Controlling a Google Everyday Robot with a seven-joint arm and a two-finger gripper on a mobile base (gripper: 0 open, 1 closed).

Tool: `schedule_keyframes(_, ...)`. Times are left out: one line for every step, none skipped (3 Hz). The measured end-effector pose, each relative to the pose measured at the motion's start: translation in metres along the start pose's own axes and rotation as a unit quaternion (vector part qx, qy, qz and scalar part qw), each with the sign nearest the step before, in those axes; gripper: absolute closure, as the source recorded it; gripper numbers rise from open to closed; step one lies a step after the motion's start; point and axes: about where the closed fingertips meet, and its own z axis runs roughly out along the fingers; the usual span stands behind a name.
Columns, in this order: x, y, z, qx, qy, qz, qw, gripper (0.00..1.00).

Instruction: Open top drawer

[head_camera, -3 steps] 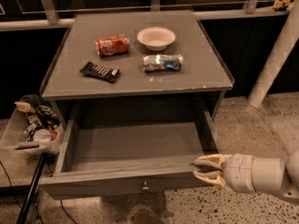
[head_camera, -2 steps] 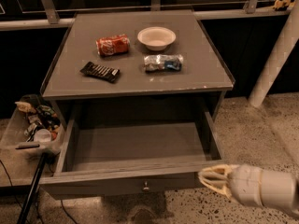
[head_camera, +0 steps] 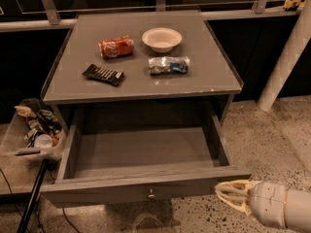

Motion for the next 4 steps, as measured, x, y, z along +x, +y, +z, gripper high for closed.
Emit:
schedule_keyframes(0.0, 0.0, 0.0, 0.0, 0.0, 0.0, 1.0, 0.58)
schedule_keyframes(0.0, 0.0, 0.0, 0.0, 0.0, 0.0, 1.0, 0.35)
schedule_keyframes(0.0, 0.0, 0.0, 0.0, 0.0, 0.0, 1.0, 0.12)
schedule_keyframes(-0.0001, 0.0, 0.0001, 0.0, 0.0, 0.0, 1.0, 0.0)
